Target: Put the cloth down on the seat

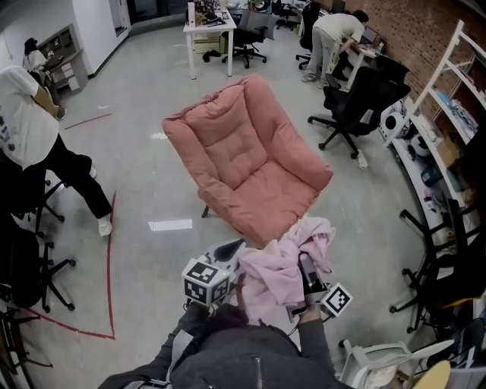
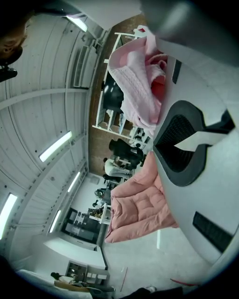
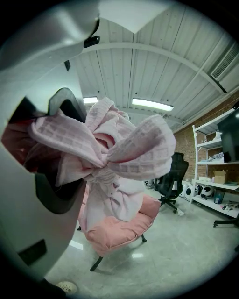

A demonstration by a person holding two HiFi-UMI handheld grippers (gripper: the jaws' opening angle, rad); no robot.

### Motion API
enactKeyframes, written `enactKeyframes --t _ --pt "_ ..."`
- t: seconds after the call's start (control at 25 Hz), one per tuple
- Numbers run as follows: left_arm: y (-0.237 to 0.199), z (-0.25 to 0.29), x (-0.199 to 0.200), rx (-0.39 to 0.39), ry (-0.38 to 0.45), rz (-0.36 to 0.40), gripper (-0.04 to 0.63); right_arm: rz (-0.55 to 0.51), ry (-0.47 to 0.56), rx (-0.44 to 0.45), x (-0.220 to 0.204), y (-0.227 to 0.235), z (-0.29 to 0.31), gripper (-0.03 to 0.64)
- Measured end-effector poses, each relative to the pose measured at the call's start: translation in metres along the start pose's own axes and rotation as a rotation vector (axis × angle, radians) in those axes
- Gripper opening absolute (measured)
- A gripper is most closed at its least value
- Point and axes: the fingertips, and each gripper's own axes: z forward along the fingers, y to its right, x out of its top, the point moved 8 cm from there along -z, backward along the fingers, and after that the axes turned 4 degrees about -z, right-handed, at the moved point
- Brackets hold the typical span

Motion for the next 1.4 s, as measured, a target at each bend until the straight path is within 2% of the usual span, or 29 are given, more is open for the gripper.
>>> enactKeyframes --t 0.32,0.84,1.0,1.16,1.4 --pt "-0.032 0.021 0.013 -0.010 -0.009 -0.040 0.006 0.011 -0.001 -0.006 0.003 0.008 0.036 0.287" --pt "-0.036 0.041 0.000 -0.023 -0.047 -0.043 0.006 0.043 0.029 -0.067 0.015 0.030 0.027 0.287" --pt "-0.042 0.050 -0.003 -0.009 -0.057 -0.061 0.006 0.052 0.009 -0.070 0.020 0.037 0.037 0.287" --pt "-0.048 0.064 0.003 0.003 -0.060 -0.073 0.006 0.044 -0.013 -0.067 0.031 0.038 0.053 0.287" --pt "-0.050 0.104 0.016 -0.022 -0.067 -0.072 0.006 0.067 0.010 -0.075 0.066 0.055 0.069 0.287"
